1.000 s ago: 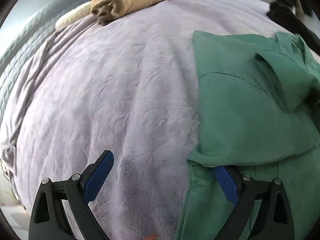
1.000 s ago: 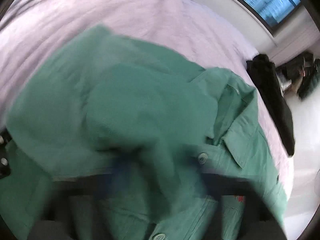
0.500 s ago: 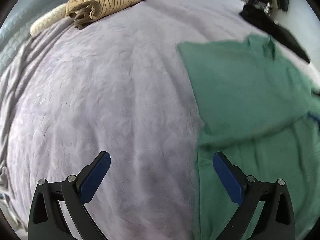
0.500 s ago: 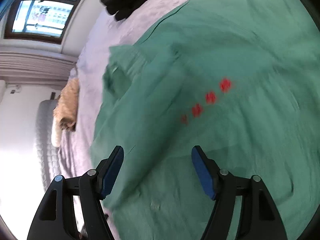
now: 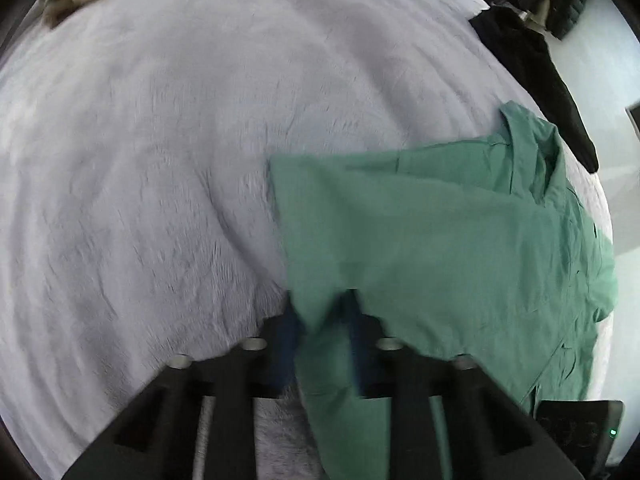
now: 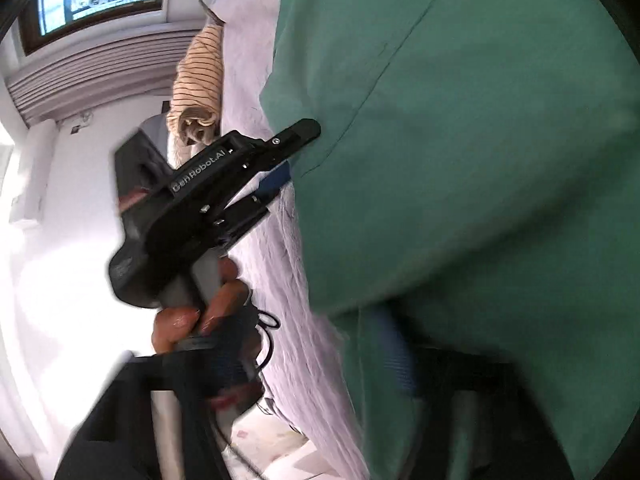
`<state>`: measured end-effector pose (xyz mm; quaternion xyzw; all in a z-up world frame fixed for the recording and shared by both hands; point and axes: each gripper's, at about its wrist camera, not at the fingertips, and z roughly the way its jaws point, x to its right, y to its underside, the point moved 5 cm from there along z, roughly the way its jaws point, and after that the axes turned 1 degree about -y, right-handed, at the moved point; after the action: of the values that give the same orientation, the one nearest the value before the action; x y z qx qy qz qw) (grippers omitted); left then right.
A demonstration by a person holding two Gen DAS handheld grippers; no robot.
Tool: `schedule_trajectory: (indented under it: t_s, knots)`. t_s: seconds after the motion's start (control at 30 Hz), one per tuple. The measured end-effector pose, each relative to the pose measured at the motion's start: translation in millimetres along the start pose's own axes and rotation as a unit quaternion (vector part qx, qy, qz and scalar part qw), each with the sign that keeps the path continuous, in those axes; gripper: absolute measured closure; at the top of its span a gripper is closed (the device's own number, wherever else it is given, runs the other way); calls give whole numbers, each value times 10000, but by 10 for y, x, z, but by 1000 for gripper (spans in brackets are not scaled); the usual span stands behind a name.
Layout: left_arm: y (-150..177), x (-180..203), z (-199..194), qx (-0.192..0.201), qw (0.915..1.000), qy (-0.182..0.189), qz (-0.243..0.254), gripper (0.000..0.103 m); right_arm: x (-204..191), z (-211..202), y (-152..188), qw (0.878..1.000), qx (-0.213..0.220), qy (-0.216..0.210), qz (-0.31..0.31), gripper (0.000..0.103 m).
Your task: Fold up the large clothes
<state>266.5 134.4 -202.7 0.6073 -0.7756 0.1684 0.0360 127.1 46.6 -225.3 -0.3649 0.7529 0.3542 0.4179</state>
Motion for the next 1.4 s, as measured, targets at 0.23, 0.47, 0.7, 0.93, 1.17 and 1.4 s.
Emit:
schedule_trajectory:
  t_s: [0.23, 0.47, 0.7, 0.93, 1.17, 1.4]
  knots:
    - [-128, -149, 82, 113, 9996, -94, 240, 96, 62, 274, 111, 9996, -142, -88, 207, 100]
    - [-127, -105, -75, 477, 9972, -534, 200, 95, -78, 61, 379, 9919, -843, 730, -612, 88]
    - [53, -36, -572, 922, 9928, -673, 351, 95, -157, -1606, -238, 9651, 1397, 1910, -1124, 48]
    - [623, 219, -330, 559, 9963, -587, 293, 95, 308, -2438, -545, 9429, 2492, 2195, 269, 56]
    - [797, 169, -97, 450, 9925, -1080, 345, 95, 791, -2755, -627, 9366, 2528, 2359, 574, 102]
    - [904, 256, -406, 405, 9892, -1330, 465, 95, 633, -3001, -103, 9352, 2403, 2599, 83, 94]
